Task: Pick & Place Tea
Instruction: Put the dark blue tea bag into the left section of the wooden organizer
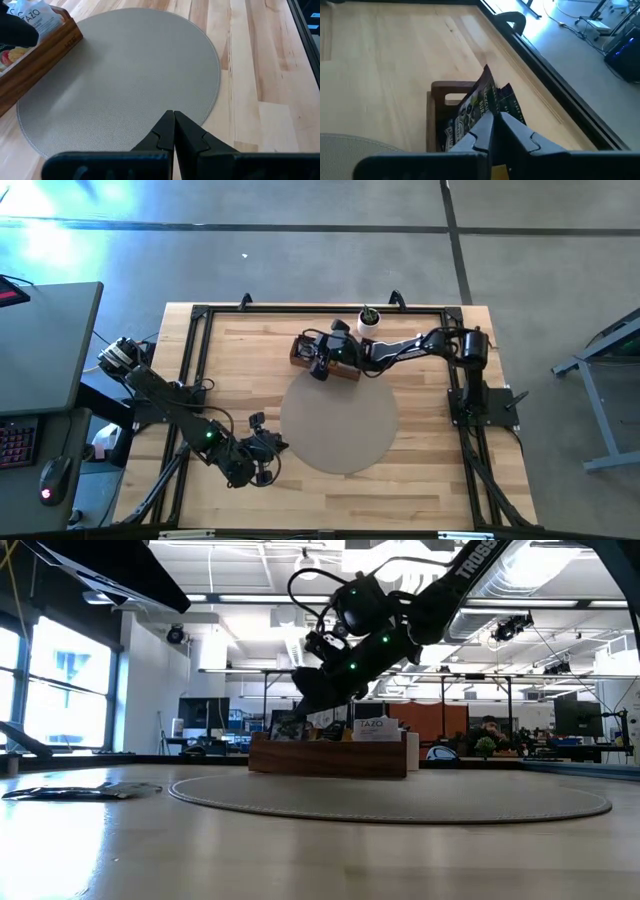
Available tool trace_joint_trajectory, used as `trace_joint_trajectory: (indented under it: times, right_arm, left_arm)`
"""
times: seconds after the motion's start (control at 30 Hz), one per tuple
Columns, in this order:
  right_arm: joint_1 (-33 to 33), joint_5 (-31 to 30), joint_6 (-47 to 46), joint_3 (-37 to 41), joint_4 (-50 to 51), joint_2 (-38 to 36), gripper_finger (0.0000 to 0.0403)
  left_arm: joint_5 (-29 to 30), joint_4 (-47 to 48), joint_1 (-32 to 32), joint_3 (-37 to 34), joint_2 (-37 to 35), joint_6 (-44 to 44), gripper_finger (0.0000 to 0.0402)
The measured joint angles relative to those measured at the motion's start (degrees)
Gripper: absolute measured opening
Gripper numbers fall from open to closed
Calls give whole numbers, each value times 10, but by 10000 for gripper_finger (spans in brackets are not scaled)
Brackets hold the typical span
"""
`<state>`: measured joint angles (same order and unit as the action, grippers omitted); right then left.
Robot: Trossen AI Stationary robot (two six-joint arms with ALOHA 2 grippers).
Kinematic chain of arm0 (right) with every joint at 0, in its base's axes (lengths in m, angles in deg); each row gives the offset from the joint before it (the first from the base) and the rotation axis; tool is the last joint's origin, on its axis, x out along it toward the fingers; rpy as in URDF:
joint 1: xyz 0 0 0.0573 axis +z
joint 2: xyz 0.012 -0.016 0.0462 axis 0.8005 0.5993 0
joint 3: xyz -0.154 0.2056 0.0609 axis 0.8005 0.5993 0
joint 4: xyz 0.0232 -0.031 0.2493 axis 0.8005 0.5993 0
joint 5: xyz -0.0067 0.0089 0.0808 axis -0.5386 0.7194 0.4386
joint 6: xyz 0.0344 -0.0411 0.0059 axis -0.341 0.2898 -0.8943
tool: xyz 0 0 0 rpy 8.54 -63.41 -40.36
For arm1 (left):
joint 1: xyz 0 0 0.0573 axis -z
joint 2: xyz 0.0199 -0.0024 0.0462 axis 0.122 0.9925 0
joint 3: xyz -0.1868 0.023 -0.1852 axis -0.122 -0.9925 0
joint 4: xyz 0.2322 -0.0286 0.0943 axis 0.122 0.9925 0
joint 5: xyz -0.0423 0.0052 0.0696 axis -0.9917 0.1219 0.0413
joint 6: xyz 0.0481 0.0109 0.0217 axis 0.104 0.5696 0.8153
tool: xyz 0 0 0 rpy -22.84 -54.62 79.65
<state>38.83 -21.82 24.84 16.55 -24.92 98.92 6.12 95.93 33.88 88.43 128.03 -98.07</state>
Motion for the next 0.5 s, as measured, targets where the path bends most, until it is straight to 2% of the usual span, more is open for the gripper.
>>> trace_joint_trajectory:
  times: [0.27, 0.5]
  right_arm:
    - [0, 26, 2, 0, 0, 0, 89]
    - [9, -18, 2, -1, -14, 0, 139]
  left_arm:
    - [0, 0, 0, 0, 0, 0, 0]
    - [0, 2, 0, 0, 0, 0, 0]
